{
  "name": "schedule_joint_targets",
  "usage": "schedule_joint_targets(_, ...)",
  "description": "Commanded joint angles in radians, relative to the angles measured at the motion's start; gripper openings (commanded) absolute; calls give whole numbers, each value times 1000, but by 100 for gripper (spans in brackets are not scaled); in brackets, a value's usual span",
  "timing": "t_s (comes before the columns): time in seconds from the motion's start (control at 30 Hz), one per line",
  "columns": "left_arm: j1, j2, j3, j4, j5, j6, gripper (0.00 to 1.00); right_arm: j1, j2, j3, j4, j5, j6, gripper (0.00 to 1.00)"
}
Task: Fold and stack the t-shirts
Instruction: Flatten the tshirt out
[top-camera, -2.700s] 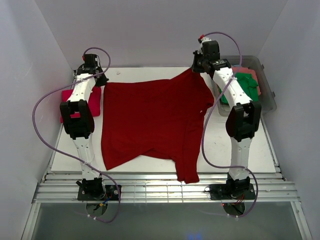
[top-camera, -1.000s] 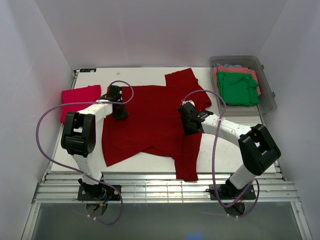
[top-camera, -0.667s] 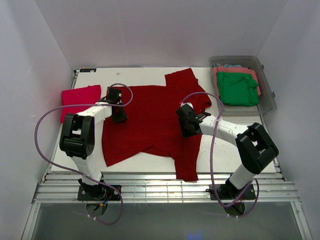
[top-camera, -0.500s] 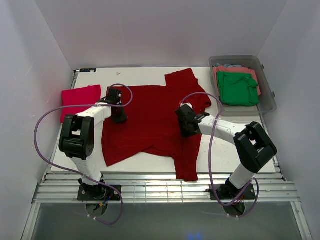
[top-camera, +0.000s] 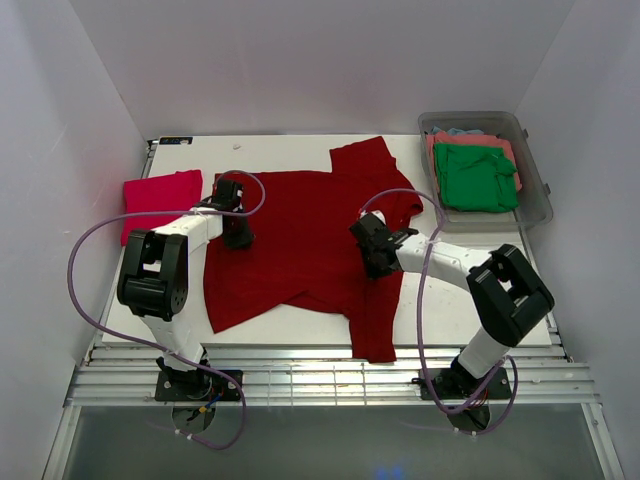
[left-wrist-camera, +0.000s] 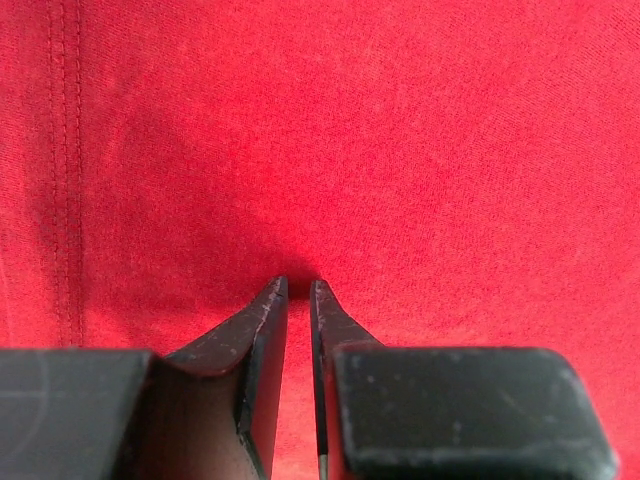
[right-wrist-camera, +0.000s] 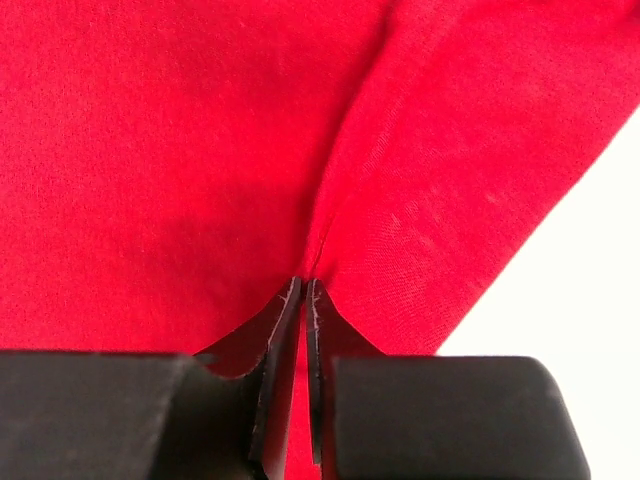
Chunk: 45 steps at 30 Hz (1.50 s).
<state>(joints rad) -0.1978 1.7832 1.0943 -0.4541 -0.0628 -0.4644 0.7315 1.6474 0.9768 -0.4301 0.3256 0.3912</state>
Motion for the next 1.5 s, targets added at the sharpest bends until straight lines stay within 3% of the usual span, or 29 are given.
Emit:
schedule_joint_targets(0.0,1,-70,-5,11,3,-2,26,6,-93,14,-87,55,14,12)
schedule_joint_targets(0.4,1,-74,-11,9,12,0,24,6,-278,-46,-243,121,81,13)
schedule_joint_targets(0.47,1,-73,-13,11,14,0,24,8,-275,-41,-211,92,75,28)
schedule_joint_targets(0.53,1,-71,-17,12,18,-5,27,8,-264,-35,-188,57,78,36)
schedule_joint_targets(0.6,1,-74,-22,12,23,-8,31,8,-244,-32,-144,32,81,37)
schedule_joint_targets(0.73,1,-91,-39,11,17,-10,51,8,-190,-27,-79,-26,74,40)
schedule_joint_targets(0.87,1,-110,-57,12,12,-11,55,8,-141,-10,-44,-48,66,41)
schedule_joint_targets(1.47,1,-142,-90,5,0,-17,53,9,-41,3,13,-89,61,40)
